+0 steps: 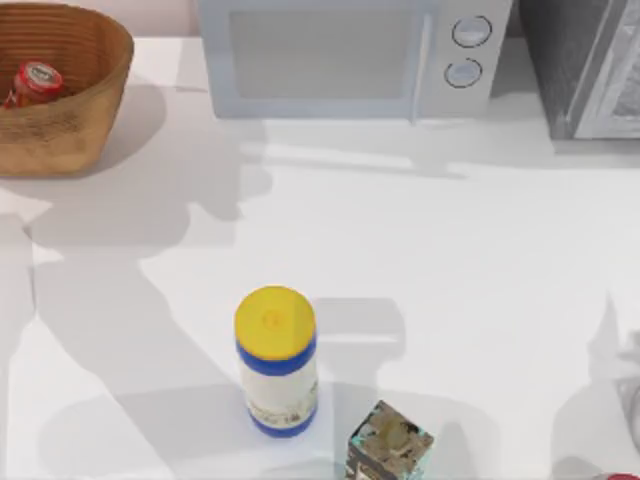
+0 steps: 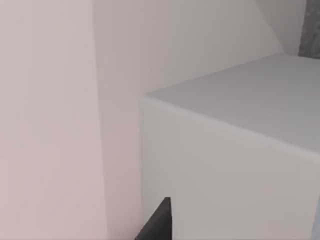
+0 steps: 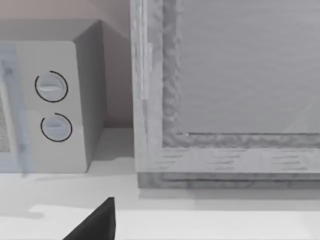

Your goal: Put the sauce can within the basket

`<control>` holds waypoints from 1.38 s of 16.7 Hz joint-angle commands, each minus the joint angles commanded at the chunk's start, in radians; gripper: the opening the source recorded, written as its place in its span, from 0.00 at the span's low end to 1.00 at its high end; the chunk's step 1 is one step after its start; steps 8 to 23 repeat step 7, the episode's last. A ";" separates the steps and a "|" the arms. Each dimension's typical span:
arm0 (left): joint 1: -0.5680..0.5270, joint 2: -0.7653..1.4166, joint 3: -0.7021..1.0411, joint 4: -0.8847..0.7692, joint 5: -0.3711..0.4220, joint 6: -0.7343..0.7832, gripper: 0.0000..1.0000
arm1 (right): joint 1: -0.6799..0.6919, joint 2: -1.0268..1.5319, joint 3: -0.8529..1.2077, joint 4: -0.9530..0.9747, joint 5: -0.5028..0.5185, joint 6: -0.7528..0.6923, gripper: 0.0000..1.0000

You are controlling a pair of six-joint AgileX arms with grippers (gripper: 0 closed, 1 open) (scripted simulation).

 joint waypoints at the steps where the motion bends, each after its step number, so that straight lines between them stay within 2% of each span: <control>1: 0.000 0.000 0.000 0.000 0.000 0.000 0.98 | 0.000 0.000 0.000 0.000 0.000 0.000 1.00; 23: 0.000 0.000 0.000 0.000 0.000 0.000 1.00 | 0.000 0.000 0.000 0.000 0.000 0.000 1.00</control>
